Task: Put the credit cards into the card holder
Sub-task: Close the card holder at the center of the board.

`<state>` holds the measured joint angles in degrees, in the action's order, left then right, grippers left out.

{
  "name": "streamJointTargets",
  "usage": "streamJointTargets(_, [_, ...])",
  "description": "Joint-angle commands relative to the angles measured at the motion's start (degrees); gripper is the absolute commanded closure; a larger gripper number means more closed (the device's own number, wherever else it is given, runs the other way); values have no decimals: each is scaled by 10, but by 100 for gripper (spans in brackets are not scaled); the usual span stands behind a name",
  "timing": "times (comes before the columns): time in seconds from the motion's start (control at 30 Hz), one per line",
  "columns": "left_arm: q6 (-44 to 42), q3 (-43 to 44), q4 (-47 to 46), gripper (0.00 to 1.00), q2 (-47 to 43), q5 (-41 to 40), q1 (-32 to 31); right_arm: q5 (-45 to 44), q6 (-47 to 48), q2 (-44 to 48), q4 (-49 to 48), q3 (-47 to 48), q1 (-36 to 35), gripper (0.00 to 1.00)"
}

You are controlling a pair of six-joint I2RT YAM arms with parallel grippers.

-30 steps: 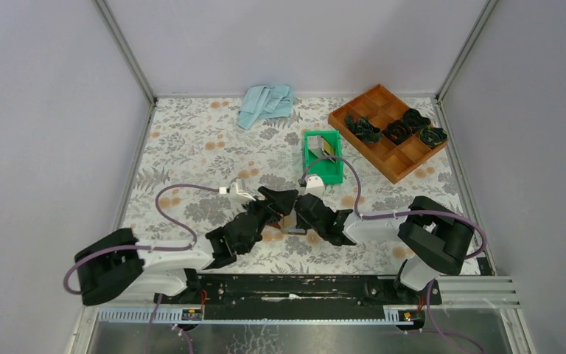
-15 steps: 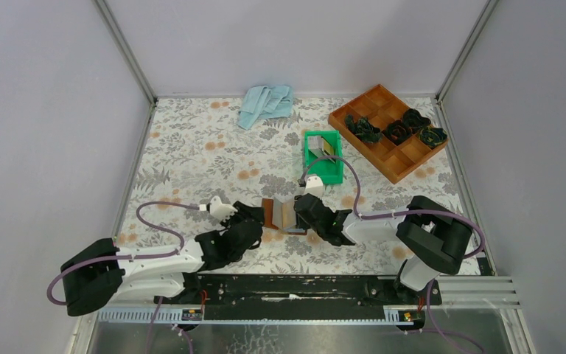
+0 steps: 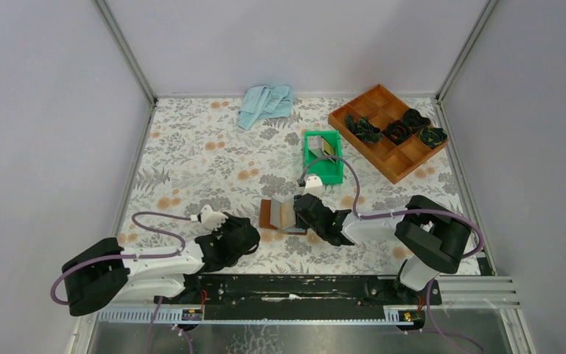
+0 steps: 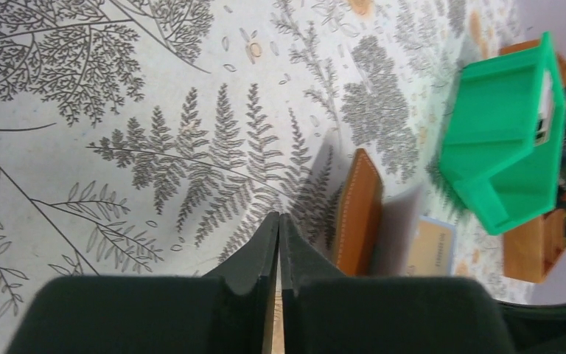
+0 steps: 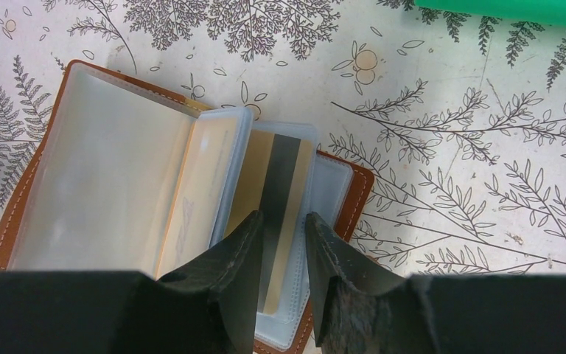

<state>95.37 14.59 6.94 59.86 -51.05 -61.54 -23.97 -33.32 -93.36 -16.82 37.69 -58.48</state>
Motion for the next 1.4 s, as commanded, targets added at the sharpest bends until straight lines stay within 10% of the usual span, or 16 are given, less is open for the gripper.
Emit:
streamJointTargets(0.0, [-32, -13, -77, 97, 42, 24, 16, 42, -1, -44, 97, -19, -5, 65])
streamJointTargets(0.5, [-171, -32, -427, 100, 183, 151, 64, 41, -4, -36, 106, -20, -5, 65])
streamJointTargets(1.37, [-265, 70, -503, 100, 252, 197, 39, 10, 7, 30, 138, -28, -5, 60])
